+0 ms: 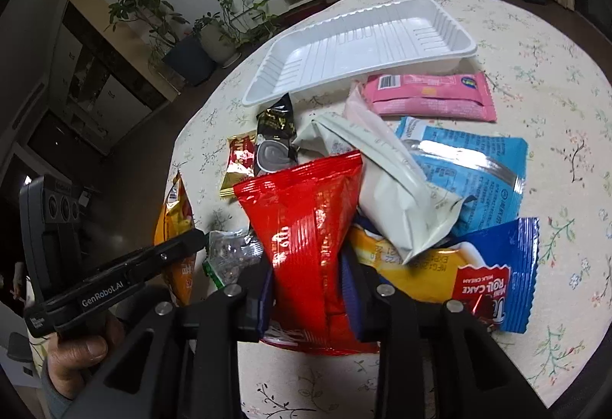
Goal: Organize snacks
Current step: 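Lift the orange bar with the left gripper while the right gripper grasps the red chip bag, then carry both bags over the white tray and open both grippers to drop them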
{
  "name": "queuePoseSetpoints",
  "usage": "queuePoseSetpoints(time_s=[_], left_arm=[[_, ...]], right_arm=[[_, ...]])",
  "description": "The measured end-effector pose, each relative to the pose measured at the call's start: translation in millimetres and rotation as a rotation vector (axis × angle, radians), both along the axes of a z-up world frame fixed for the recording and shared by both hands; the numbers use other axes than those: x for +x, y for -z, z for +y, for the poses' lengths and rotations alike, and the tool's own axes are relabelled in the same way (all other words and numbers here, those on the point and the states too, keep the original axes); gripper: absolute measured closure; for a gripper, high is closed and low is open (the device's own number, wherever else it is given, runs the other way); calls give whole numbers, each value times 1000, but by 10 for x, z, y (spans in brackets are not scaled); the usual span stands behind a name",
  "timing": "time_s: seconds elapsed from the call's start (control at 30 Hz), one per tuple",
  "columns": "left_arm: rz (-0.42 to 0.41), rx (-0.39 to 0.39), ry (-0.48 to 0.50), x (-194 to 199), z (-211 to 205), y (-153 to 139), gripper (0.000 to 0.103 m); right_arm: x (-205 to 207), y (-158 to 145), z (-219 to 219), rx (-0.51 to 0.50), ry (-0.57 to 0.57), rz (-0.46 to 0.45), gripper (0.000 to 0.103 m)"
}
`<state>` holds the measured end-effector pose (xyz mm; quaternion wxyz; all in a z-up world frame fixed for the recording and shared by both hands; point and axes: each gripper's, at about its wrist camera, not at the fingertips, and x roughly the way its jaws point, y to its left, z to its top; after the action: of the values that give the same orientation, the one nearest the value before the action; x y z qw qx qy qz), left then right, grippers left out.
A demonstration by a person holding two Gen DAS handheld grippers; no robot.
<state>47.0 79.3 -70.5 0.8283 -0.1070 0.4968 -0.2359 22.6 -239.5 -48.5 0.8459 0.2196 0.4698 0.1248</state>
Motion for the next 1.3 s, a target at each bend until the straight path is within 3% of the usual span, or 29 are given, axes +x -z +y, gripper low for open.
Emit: queuePoseSetpoints(time_s=[0.07,0.23,0.33,0.53,1.03,1.3], left_arm=[[1,-1,1,-8,-1,7,93],[3,-4,1,-8,-4,18,93],[1,-8,4,-9,-16,12,93],[-3,-9,5,-12,-25,13,93],[-14,-51,6,2,14,-104,93],[-36,-58,-10,101,82,-249,93]], right_arm=[[14,43,-45,31,13,28,61],[18,55,-62,53,12,21,61],[-3,31,-76,55,12,7,71],[-61,-85,-129,33,27,-42,78],[-221,-326,-443,137,81,-119,80],[-222,-400,-944,171,181,-150,80]])
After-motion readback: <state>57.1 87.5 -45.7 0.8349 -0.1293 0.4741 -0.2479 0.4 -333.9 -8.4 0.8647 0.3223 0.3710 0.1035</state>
